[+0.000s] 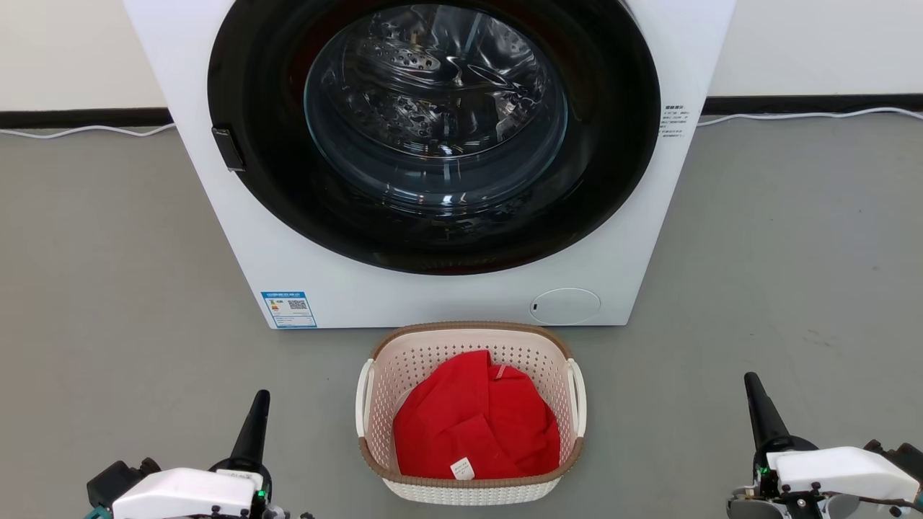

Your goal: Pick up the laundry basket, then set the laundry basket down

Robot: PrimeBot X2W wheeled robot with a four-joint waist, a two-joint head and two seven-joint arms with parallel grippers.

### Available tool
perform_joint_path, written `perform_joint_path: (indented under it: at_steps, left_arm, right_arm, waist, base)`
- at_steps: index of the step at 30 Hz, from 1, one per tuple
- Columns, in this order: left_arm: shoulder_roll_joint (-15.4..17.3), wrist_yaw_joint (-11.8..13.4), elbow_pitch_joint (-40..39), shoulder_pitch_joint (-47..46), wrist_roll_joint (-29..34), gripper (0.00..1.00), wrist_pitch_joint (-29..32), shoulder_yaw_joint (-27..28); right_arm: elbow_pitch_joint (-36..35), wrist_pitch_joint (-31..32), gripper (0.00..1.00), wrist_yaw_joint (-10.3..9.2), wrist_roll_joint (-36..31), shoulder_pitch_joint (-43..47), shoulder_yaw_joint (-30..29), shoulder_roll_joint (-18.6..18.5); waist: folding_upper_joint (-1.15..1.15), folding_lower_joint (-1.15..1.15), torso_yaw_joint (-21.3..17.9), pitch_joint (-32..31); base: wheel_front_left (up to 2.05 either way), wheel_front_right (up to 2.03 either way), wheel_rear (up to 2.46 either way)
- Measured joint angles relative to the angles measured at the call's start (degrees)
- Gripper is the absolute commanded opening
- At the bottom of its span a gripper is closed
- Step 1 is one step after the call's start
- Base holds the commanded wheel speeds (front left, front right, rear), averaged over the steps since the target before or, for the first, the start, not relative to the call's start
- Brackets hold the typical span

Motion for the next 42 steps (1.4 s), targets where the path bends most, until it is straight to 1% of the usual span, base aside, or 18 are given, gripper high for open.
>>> perform_joint_path:
  at_steps: [1, 9, 12, 28, 42]
  left_arm:
    - [0.0, -0.4, 0.0, 0.0, -1.1, 0.0, 0.5, 0.2]
    - [0.0, -0.5, -0.3, -0.4, -5.7, 0.0, 1.4, 0.9]
    - [0.0, -1.0, -0.5, -0.7, -7.5, 0.0, 2.0, 1.3]
    - [0.0, -1.8, -1.0, -1.1, -16.7, 0.0, 4.5, 2.6]
    - [0.0, -1.9, -1.0, -1.1, -17.0, 0.0, 4.5, 2.7]
  right_arm:
    - [-0.1, 0.5, 0.0, 0.0, 1.0, 0.0, -0.1, 0.0]
    - [-0.3, 1.8, 0.0, 0.0, 6.1, -0.1, -0.7, 0.0]
    - [-0.4, 2.3, 0.0, 0.0, 7.6, -0.1, -1.0, 0.0]
    - [-1.2, 4.7, 0.0, 0.0, 17.2, -1.1, -1.9, 0.1]
    - [-1.2, 4.8, 0.0, 0.0, 17.5, -1.1, -1.9, 0.1]
  waist:
    - [0.0, 0.0, 0.0, 0.0]
    - [0.0, 0.0, 0.1, -0.2]
    - [0.0, 0.0, 0.1, -0.2]
    - [0.0, 0.0, 0.2, -0.5]
    - [0.0, 0.0, 0.2, -0.5]
  base:
    - [0.0, 0.0, 0.0]
    - [0.0, 0.0, 0.0]
    - [0.0, 0.0, 0.0]
    - [0.0, 0.0, 0.0]
    - [0.0, 0.0, 0.0]
